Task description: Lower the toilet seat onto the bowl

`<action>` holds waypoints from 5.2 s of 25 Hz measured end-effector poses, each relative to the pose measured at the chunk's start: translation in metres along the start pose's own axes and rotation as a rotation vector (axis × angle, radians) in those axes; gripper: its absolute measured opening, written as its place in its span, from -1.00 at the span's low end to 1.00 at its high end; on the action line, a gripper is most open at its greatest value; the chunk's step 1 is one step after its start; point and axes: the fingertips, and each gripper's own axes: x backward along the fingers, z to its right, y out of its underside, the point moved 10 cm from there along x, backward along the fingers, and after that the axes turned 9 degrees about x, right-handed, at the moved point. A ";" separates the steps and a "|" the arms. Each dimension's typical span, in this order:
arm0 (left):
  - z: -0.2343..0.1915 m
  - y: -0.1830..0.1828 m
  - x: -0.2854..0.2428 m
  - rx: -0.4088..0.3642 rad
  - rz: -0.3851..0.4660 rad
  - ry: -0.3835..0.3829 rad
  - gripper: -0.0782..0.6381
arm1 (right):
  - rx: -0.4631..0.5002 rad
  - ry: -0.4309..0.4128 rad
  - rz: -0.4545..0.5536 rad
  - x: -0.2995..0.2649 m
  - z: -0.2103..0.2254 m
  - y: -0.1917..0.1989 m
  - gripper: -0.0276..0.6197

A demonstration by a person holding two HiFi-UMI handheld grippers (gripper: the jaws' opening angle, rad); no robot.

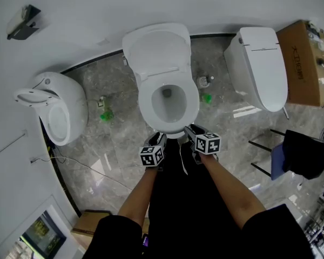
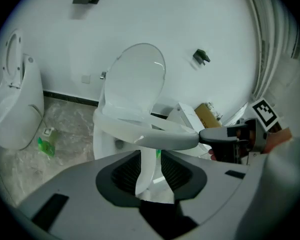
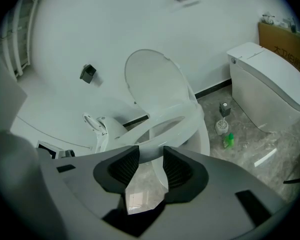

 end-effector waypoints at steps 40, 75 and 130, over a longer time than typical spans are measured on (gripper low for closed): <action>-0.033 0.053 -0.039 0.217 -0.159 -0.015 -0.13 | 0.251 0.023 -0.227 -0.043 0.025 0.072 -0.45; -0.083 0.127 -0.112 0.212 -0.205 -0.062 -0.22 | 0.336 -0.034 -0.355 -0.114 0.082 0.150 -0.43; -0.102 0.156 -0.160 0.262 -0.240 -0.025 -0.28 | 0.366 -0.102 -0.617 -0.180 0.133 0.162 -0.61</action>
